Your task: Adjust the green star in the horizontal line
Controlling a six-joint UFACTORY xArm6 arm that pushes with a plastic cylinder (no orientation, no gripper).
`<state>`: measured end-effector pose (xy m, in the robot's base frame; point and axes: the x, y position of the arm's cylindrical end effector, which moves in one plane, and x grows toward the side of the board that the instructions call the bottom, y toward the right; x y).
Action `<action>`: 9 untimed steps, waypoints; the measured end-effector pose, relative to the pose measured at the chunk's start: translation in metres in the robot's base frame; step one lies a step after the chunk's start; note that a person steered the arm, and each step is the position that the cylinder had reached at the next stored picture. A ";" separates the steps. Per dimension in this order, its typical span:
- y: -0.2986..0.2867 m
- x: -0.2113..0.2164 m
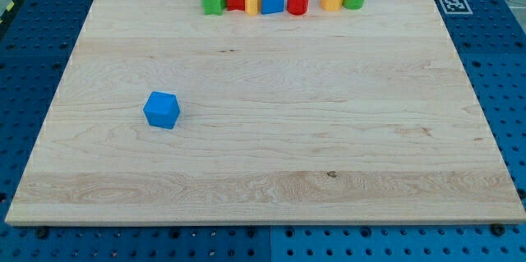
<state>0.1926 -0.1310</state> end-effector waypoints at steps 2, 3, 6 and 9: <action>0.039 0.008; 0.044 0.025; 0.028 -0.001; -0.063 0.065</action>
<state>0.2577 -0.1936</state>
